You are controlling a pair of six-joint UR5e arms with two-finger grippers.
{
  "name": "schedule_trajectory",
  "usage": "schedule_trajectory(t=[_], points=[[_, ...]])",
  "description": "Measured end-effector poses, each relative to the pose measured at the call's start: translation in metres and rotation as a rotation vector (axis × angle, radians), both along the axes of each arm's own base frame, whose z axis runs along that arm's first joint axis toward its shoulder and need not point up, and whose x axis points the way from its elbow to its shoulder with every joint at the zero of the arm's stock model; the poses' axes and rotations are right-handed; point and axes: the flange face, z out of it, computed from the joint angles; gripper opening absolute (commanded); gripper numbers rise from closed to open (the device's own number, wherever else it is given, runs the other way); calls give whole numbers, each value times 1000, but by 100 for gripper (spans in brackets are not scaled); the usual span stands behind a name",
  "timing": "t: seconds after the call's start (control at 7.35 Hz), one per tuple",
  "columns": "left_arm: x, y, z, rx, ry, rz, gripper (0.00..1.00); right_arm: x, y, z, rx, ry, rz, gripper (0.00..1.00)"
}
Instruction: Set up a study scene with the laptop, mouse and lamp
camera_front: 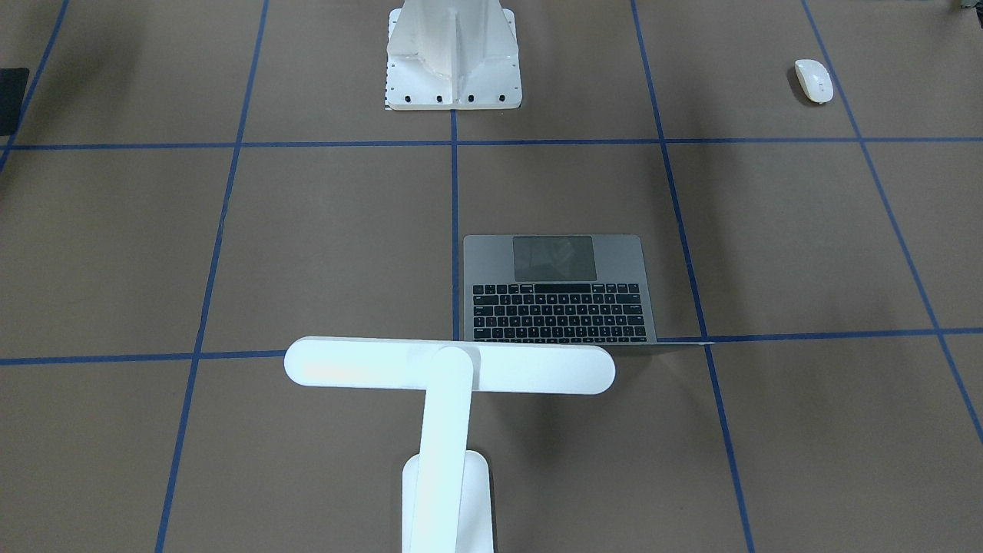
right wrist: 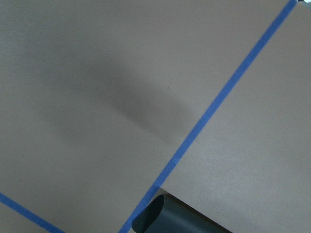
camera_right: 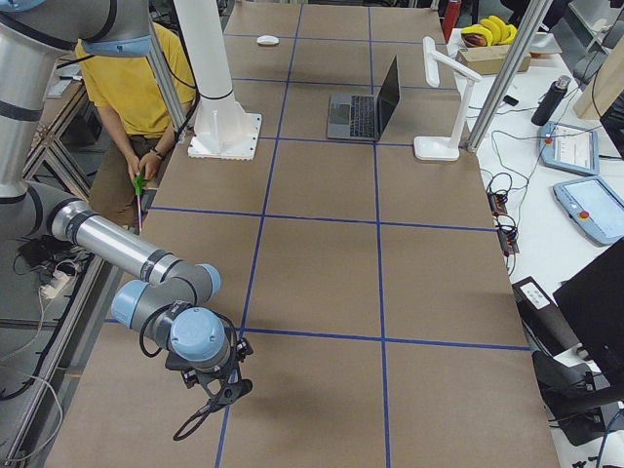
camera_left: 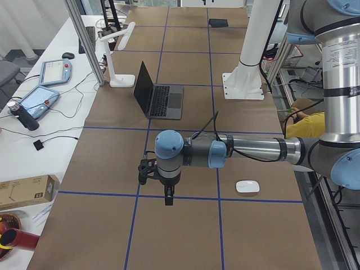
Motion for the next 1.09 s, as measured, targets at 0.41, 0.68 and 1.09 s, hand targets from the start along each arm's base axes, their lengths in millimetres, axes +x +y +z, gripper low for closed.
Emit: schedule_trajectory(t=[0.41,0.68,1.09], points=[[1,14,7,-3,8,6,100,1,-9,-13,-305,-5,102,99],[1,16,9,-5,10,7,100,3,-9,-10,-421,22,116,92],[1,17,9,-7,10,7,100,-7,-8,-5,-540,40,163,86]])
